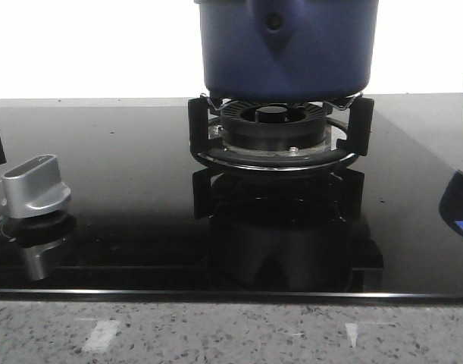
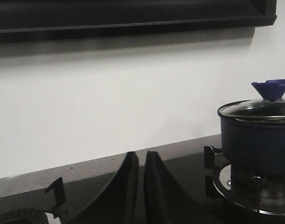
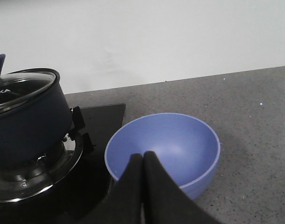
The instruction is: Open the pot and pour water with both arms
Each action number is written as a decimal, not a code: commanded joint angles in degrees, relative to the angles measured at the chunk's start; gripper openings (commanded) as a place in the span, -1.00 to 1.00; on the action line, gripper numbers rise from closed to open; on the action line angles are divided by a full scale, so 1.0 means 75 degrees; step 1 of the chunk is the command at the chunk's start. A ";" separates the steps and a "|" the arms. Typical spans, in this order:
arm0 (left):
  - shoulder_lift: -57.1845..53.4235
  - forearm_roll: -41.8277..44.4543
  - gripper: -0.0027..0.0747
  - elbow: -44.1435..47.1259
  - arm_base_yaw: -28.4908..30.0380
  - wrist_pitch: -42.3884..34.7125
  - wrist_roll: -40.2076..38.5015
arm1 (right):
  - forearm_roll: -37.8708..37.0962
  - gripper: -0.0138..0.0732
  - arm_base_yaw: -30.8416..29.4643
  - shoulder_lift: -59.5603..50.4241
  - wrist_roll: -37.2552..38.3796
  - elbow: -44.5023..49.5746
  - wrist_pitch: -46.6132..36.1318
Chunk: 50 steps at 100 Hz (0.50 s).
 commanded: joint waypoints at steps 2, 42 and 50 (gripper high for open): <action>0.0080 -0.0376 -0.98 -0.0149 0.0025 0.0244 -0.0044 | -0.0088 -0.85 0.0020 0.0067 -0.0053 -0.0183 -0.0560; 0.0080 0.3835 -0.98 -0.0057 0.0025 0.0563 -0.3061 | -0.0088 -0.85 0.0020 0.0067 -0.0053 -0.0183 -0.0560; 0.0080 0.8327 -0.98 0.0033 0.0040 0.0624 -0.7743 | -0.0088 -0.85 0.0020 0.0067 -0.0053 -0.0183 -0.0560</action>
